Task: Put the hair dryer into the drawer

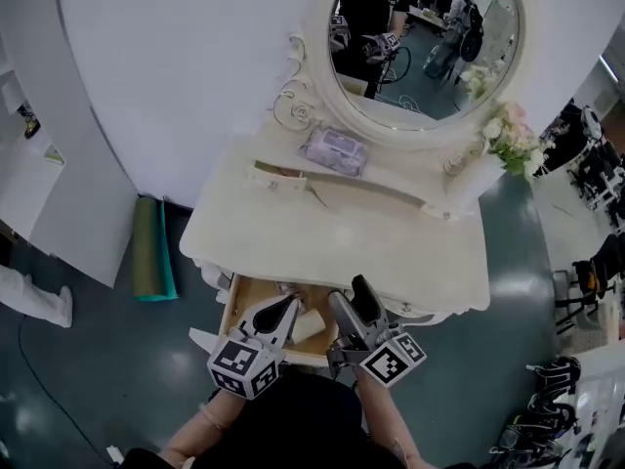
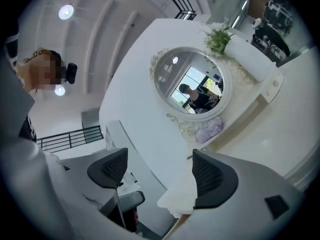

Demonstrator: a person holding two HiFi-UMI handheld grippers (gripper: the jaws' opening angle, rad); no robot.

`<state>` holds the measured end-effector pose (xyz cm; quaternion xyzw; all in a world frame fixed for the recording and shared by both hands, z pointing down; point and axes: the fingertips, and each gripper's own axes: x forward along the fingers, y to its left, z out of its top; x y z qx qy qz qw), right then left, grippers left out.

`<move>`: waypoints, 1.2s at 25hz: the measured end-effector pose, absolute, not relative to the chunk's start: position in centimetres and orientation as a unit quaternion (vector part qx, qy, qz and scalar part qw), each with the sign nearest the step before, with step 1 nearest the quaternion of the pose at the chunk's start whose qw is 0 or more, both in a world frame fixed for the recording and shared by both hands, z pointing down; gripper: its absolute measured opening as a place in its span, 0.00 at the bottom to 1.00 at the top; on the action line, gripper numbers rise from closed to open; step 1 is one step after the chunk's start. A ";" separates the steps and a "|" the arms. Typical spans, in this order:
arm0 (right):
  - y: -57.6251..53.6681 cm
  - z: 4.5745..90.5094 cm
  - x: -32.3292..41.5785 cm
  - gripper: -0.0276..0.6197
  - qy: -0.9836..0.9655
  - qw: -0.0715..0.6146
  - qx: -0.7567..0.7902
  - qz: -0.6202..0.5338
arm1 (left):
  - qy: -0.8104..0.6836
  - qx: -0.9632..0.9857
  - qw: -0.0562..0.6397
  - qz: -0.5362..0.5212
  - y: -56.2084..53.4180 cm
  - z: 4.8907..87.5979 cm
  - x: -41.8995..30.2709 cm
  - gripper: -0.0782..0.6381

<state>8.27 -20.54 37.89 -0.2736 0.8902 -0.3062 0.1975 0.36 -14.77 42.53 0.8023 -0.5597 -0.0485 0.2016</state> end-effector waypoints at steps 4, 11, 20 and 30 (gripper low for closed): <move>-18.4 37.6 8.7 0.60 0.883 0.223 -0.244 -0.333 | -0.543 0.816 0.189 -0.066 -15.2 41.2 1.8 0.11; -17.2 37.8 10.2 0.09 0.876 0.226 -0.291 -0.310 | -0.520 0.832 0.185 -0.053 -15.3 41.1 3.7 0.11; -17.4 39.4 11.0 0.09 0.891 0.124 -0.375 -0.222 | -0.514 0.836 0.187 -0.033 -15.2 41.9 4.6 0.11; -17.3 40.0 10.7 0.08 0.901 0.089 -0.380 -0.191 | -0.519 0.831 0.199 -0.016 -15.1 43.0 4.4 0.11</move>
